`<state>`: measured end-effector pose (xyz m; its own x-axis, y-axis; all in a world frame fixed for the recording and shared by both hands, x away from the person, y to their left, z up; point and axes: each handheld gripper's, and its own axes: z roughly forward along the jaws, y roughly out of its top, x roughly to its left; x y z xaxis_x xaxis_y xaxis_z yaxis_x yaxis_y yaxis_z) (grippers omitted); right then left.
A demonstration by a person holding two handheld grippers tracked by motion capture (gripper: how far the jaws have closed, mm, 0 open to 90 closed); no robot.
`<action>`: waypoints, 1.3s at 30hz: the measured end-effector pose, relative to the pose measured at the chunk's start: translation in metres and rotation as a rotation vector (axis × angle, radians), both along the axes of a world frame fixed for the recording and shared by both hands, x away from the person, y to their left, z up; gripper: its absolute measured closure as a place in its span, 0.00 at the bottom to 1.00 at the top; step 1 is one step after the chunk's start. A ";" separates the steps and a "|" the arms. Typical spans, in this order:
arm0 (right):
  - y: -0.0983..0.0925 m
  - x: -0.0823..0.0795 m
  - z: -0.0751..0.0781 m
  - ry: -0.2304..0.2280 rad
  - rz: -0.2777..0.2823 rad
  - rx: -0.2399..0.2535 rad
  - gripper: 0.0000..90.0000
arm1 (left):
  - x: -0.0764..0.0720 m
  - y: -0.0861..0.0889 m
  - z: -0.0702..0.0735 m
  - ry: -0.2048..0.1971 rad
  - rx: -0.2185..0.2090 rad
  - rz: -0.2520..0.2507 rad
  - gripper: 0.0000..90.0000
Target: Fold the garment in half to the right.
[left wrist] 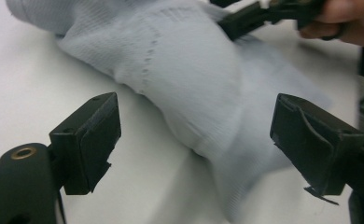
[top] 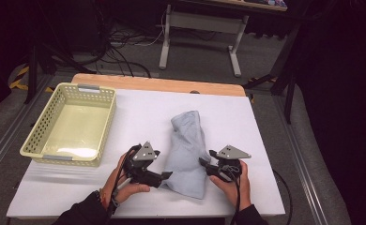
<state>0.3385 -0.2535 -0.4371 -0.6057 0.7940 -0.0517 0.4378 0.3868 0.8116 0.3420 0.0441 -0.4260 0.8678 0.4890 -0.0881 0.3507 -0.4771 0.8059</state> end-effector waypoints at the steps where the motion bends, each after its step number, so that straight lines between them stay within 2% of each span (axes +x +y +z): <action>1: 0.001 0.001 -0.002 0.007 -0.003 -0.004 0.49 | 0.005 -0.003 -0.004 0.006 0.016 0.008 0.19; 3: 0.002 0.005 -0.007 0.040 -0.009 -0.017 0.43 | 0.013 -0.008 -0.014 0.047 0.025 -0.002 0.20; 6: 0.001 0.012 -0.017 0.099 -0.022 0.000 0.40 | 0.019 -0.013 -0.026 0.105 0.034 -0.015 0.20; 8: 0.001 0.015 -0.017 0.127 -0.018 0.000 0.39 | 0.019 -0.016 -0.031 0.120 0.056 -0.019 0.21; 10: 0.000 0.019 -0.018 0.178 -0.022 0.030 0.41 | 0.017 -0.019 -0.035 0.139 0.079 -0.035 0.24; 11: -0.001 0.021 -0.019 0.205 -0.025 0.049 0.42 | 0.016 -0.021 -0.037 0.140 0.090 -0.036 0.25; 13: -0.003 0.023 -0.018 0.220 0.001 0.060 0.47 | 0.013 -0.023 -0.036 0.120 0.110 -0.031 0.26; 17: -0.002 0.024 -0.018 0.235 0.024 0.079 0.62 | 0.009 -0.024 -0.036 0.118 0.101 -0.045 0.39; 18: -0.002 0.024 -0.018 0.233 0.026 0.079 0.65 | 0.008 -0.024 -0.036 0.132 0.085 -0.065 0.47; 19: -0.001 0.024 -0.017 0.228 0.030 0.078 0.69 | 0.007 -0.023 -0.036 0.130 0.082 -0.061 0.55; 23: 0.005 0.024 -0.015 0.165 0.037 0.041 0.77 | 0.009 -0.019 -0.036 0.147 0.060 -0.057 0.67; 26: 0.011 0.029 -0.013 0.125 0.040 0.030 0.80 | 0.011 -0.016 -0.033 0.117 0.072 -0.035 0.75; 29: 0.020 0.036 -0.013 0.086 0.047 0.005 0.80 | 0.013 -0.010 -0.030 0.091 0.075 0.012 0.77; 31: 0.024 0.041 -0.014 0.072 0.047 0.010 0.80 | 0.016 -0.006 -0.030 0.097 0.058 0.039 0.77; 34: 0.029 0.049 -0.014 0.059 0.048 0.015 0.80 | 0.018 -0.004 -0.032 0.103 0.056 0.058 0.76; 36: 0.031 0.055 -0.014 0.056 0.050 0.016 0.80 | 0.018 -0.004 -0.033 0.087 0.064 0.063 0.75; 38: 0.032 0.059 -0.014 0.050 0.048 0.018 0.79 | 0.017 -0.005 -0.033 0.049 0.080 0.064 0.73; 39: 0.032 0.060 -0.014 0.048 0.043 0.020 0.79 | 0.017 -0.005 -0.033 0.047 0.079 0.064 0.70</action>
